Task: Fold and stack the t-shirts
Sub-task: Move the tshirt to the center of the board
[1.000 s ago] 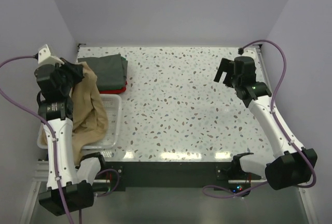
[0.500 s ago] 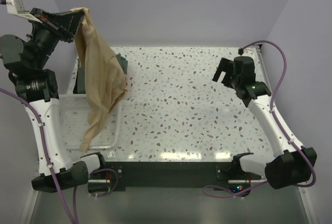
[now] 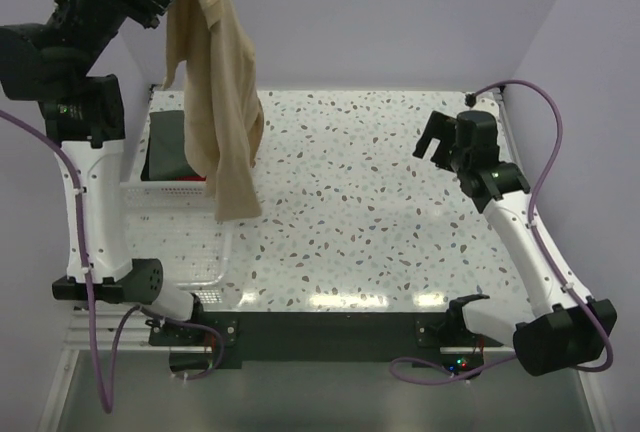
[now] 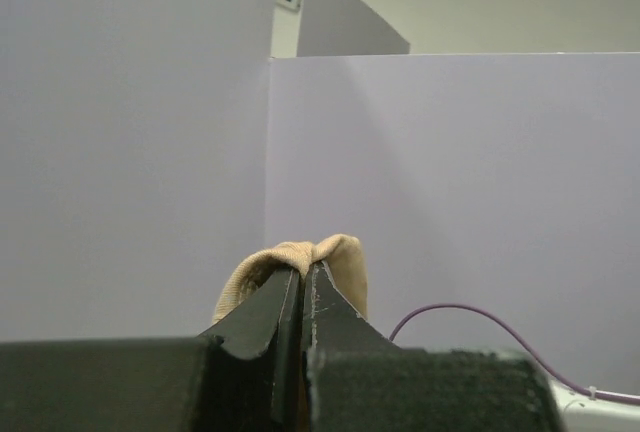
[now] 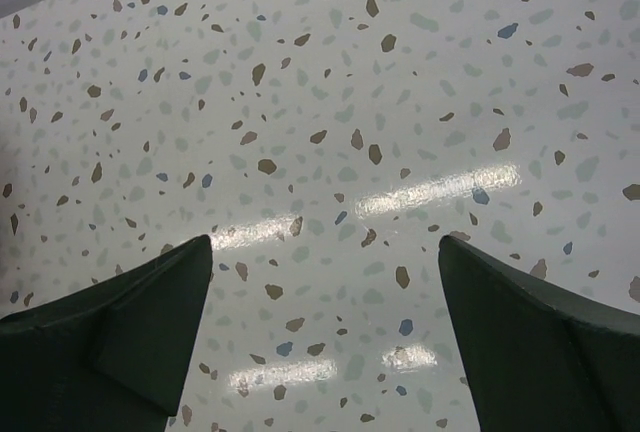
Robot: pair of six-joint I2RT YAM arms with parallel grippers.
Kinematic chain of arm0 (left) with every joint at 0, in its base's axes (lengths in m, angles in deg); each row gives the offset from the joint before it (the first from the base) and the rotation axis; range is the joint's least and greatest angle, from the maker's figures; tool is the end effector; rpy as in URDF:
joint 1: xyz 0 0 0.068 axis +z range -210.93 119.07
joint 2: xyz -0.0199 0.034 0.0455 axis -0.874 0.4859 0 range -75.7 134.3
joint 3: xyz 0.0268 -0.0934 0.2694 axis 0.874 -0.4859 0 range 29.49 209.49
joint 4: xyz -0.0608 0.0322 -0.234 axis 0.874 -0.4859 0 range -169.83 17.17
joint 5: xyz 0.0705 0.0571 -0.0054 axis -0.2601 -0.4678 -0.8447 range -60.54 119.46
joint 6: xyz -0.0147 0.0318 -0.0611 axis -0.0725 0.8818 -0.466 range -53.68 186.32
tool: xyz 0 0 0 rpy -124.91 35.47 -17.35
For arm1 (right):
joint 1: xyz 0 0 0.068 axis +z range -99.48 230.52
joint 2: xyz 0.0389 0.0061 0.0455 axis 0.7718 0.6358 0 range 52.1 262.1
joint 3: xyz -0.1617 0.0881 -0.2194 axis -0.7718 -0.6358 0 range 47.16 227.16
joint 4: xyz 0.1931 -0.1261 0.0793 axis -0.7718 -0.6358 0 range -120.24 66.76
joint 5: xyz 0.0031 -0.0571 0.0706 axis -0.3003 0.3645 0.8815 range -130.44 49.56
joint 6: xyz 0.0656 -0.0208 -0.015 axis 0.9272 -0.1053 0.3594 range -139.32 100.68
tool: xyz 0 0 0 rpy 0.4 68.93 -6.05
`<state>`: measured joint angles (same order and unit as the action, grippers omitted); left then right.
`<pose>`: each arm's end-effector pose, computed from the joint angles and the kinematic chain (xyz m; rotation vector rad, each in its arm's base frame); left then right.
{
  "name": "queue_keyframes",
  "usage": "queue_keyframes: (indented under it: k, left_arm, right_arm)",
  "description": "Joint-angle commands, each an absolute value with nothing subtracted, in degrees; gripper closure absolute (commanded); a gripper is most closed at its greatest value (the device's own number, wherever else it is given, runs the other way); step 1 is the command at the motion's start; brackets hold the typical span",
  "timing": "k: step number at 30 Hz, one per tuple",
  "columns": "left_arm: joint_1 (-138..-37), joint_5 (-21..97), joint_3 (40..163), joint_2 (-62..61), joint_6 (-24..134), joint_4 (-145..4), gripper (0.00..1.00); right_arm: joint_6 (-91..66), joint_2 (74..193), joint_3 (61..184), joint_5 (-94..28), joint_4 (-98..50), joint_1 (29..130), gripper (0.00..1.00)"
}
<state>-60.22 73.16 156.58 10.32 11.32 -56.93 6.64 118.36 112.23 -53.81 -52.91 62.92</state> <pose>0.1955 -0.0374 0.6815 0.4211 0.8764 -1.0957 0.2441 0.0401 0.3567 0.3852 2.0615 0.1585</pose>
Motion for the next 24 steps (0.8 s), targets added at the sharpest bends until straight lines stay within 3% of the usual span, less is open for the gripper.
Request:
queue_keyframes:
  k: [1,9,14,18,19,21,22,24]
  left_arm:
    - [-68.45,68.93,159.22,13.33,11.55,-54.02,1.00]
    - [-84.47,67.25,164.14,24.74,13.15,-53.07,1.00]
    - [-84.75,67.08,157.21,27.48,16.03,-52.78,1.00]
    - [-81.42,58.86,150.97,30.12,23.16,-60.51,1.00]
    - [-80.54,55.94,148.26,30.73,23.17,-62.01,0.82]
    - [-78.43,50.41,146.13,33.10,24.04,-64.99,0.58]
    - [-77.98,49.33,144.90,33.98,25.00,-66.23,0.39]
    - [-77.89,47.49,144.80,36.88,27.98,-72.00,0.31]
  right_arm:
    - [6.79,115.91,115.00,-55.82,-54.17,62.82,0.02]
    - [5.20,113.10,115.62,-60.12,-57.42,62.82,0.01]
    - [4.76,111.34,115.01,-62.06,-60.67,62.82,0.01]
    - [4.24,110.28,114.48,-62.41,-63.57,62.73,0.01]
    - [4.15,110.11,114.31,-62.24,-64.28,62.73,0.01]
    - [4.15,109.76,113.52,-61.54,-66.30,62.74,0.01]
    - [4.06,109.75,113.17,-60.58,-66.91,62.82,0.01]
    - [4.24,109.84,112.20,-59.60,-68.59,62.82,0.01]
